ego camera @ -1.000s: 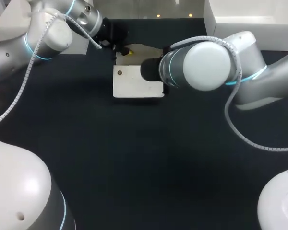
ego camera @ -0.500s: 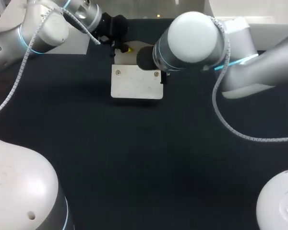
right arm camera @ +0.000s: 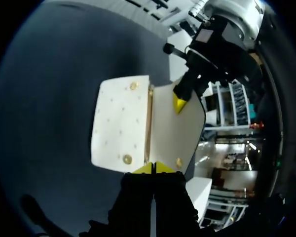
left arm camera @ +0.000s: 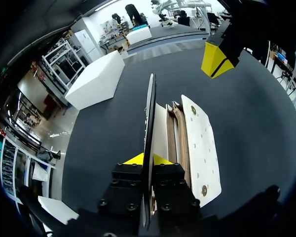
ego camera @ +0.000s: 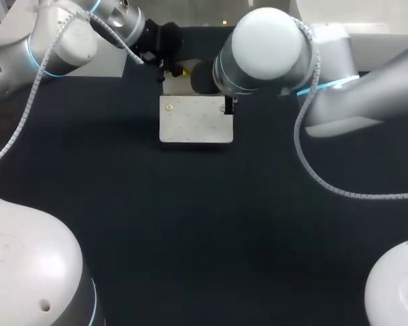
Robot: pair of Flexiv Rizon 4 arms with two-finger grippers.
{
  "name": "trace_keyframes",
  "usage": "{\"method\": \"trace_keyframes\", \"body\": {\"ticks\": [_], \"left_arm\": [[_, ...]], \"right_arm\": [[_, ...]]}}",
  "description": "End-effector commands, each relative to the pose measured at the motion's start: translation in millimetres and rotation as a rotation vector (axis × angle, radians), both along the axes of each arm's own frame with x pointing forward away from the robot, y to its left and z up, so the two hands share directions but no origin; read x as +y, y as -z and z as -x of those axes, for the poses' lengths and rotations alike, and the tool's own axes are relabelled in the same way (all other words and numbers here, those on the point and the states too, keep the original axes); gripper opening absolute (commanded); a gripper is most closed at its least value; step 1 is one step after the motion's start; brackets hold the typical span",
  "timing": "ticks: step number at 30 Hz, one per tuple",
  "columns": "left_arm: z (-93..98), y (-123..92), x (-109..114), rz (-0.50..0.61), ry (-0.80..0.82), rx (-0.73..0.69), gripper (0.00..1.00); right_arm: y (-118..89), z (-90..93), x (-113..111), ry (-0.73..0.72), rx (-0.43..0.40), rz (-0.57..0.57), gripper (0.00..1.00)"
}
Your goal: Pick up the bag, open it, inspect its contents, close it, and place it on the opposite side
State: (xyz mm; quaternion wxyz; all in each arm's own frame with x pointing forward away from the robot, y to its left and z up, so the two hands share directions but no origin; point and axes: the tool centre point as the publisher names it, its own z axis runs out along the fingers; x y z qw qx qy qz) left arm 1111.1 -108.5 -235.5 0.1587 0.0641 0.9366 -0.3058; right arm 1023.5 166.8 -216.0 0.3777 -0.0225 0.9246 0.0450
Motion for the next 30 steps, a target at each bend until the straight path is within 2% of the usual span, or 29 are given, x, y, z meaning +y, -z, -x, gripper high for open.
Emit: {"method": "trace_keyframes", "body": {"ticks": [1,11,22,30], "left_arm": [[-0.5,-7.6,0.0,-0.006,-0.007,0.012,0.00],[2.0,-21.9,-1.4,0.020,-0.009,0.050,0.00],[3.1,-26.5,2.0,0.037,0.009,0.100,0.00],[4.3,-29.8,0.4,0.049,0.015,0.152,0.00]], "right_arm": [[5.7,-16.4,9.4,0.006,0.019,0.009,0.00],[18.6,-30.2,14.3,0.000,0.024,0.003,0.00],[22.6,-42.6,9.6,0.023,-0.038,0.014,0.00],[27.6,-45.9,12.6,0.016,-0.044,0.016,0.00]]}}
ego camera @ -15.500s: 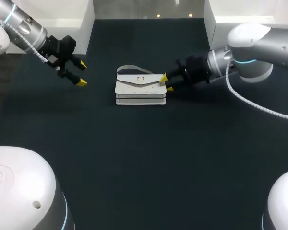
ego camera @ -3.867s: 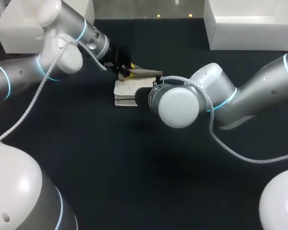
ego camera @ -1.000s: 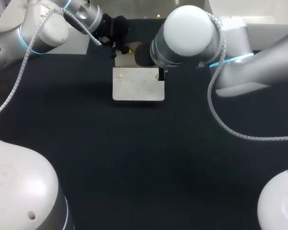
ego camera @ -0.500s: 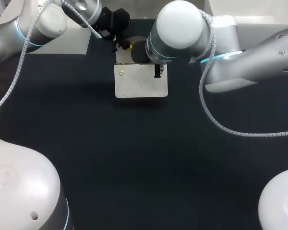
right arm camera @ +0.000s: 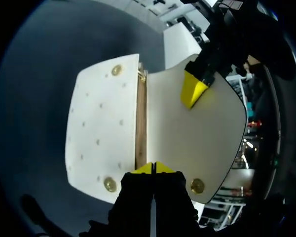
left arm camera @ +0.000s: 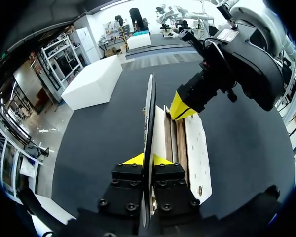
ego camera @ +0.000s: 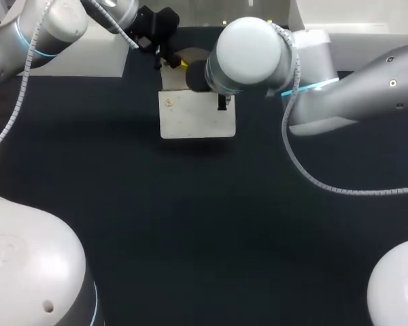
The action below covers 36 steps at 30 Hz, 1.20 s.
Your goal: Pick up the bag, open it, inspect its contents, close it, and place it on the opposite side
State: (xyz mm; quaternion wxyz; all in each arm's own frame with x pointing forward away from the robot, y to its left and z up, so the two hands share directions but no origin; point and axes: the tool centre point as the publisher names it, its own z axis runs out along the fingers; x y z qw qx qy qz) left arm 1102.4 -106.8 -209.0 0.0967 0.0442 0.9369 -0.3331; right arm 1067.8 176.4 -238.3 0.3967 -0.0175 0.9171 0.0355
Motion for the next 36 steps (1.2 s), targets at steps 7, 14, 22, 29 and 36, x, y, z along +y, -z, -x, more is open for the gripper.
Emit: {"method": "trace_keyframes", "body": {"ticks": [7,14,22,29,36], "left_arm": [[-3.9,-7.3,-1.5,0.014,0.014,0.040,0.00],[-3.7,-8.8,-1.3,0.035,0.007,0.073,0.00],[-0.1,-5.8,-2.8,0.069,0.030,0.132,0.00],[7.6,-9.2,-6.5,0.061,0.049,0.124,0.00],[9.8,-9.1,-7.8,0.068,0.054,0.143,0.00]], "right_arm": [[15.6,3.0,2.7,-0.001,0.016,0.008,0.00],[25.7,13.1,1.7,0.001,0.036,0.012,0.00],[35.4,17.6,1.4,0.004,0.054,0.002,0.00],[35.1,8.9,2.3,0.000,0.041,0.010,0.00],[45.2,7.0,2.6,-0.008,0.064,0.034,0.00]]}}
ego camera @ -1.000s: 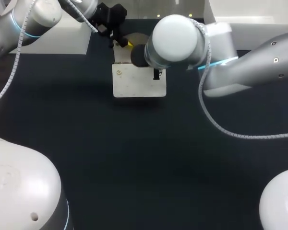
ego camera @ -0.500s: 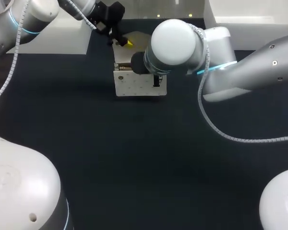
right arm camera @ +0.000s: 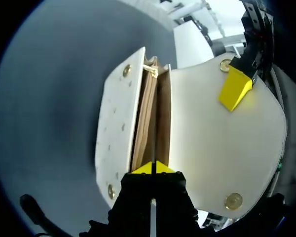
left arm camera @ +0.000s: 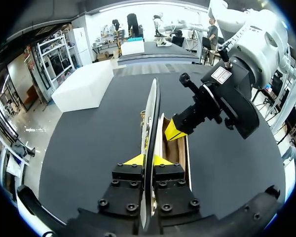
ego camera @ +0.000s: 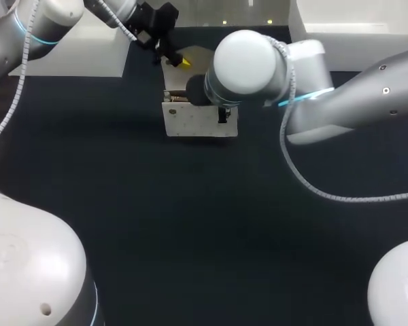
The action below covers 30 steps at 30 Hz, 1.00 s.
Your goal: Pick up the bag, open it, inspect its contents, close it, and place it on the opposite side
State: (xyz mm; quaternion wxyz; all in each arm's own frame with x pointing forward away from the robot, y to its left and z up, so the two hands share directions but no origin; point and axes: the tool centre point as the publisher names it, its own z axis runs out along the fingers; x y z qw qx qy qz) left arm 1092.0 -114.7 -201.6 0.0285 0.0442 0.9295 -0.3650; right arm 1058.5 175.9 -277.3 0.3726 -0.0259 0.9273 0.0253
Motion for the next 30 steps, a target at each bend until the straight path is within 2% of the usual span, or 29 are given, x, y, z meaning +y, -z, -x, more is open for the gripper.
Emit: {"method": "trace_keyframes", "body": {"ticks": [1,9,18,19,20,21,22,23,30], "left_arm": [[-1.3,-1.3,0.1,0.011,0.002,0.018,0.00],[-2.8,1.2,-2.9,0.048,0.025,0.079,0.00],[-0.3,5.6,-4.1,0.061,0.049,0.111,0.00],[0.5,6.1,-4.4,0.061,0.052,0.112,0.00],[1.1,6.5,-4.7,0.062,0.056,0.113,0.00],[1.6,6.7,-4.9,0.062,0.057,0.114,0.00],[2.1,6.9,-5.0,0.062,0.060,0.114,0.00],[2.4,7.1,-5.0,0.063,0.061,0.115,0.00],[3.6,11.2,-4.3,0.060,0.065,0.125,0.00]], "right_arm": [[8.2,-1.2,3.1,-0.002,0.020,0.007,0.00],[28.0,4.2,0.9,-0.003,0.086,0.030,0.00],[39.8,2.9,-2.5,0.006,0.132,0.044,0.00],[40.5,2.6,-2.7,0.008,0.137,0.043,0.07],[41.4,2.0,-2.9,0.011,0.139,0.044,0.31],[42.3,1.3,-3.0,0.014,0.141,0.044,0.47],[42.8,1.0,-3.0,0.016,0.142,0.044,0.76],[43.3,0.7,-2.9,0.018,0.143,0.043,1.00],[46.3,-3.0,-1.5,0.027,0.148,0.038,1.00]]}}
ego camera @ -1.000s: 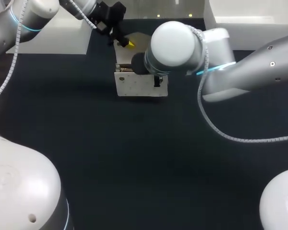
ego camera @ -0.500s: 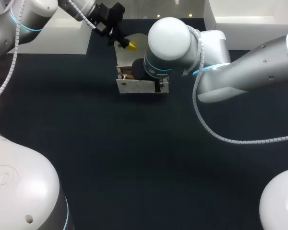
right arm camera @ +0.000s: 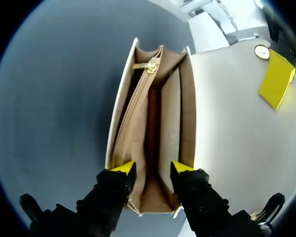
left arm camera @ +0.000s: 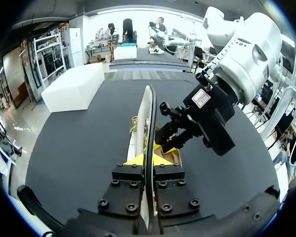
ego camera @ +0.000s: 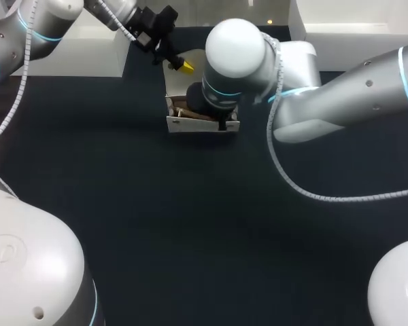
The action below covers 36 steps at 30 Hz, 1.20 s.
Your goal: Pick up the bag, open it, inspect its contents, close it, and place it on the opposite side
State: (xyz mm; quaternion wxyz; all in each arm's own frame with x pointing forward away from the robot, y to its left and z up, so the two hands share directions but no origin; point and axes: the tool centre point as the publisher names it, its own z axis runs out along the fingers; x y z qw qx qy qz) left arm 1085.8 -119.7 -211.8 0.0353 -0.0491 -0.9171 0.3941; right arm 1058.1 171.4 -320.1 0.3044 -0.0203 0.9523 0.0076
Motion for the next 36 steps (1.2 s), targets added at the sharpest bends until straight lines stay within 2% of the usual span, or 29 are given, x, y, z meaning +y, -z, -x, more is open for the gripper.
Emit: {"method": "trace_keyframes", "body": {"ticks": [1,36], "left_arm": [[-2.6,1.7,1.0,0.003,0.006,0.010,0.00],[-2.8,8.7,3.2,0.001,0.000,0.021,0.00]], "right_arm": [[3.9,-3.9,3.2,0.006,0.005,0.004,1.00],[8.7,-9.6,5.0,0.005,0.034,-0.012,1.00]]}}
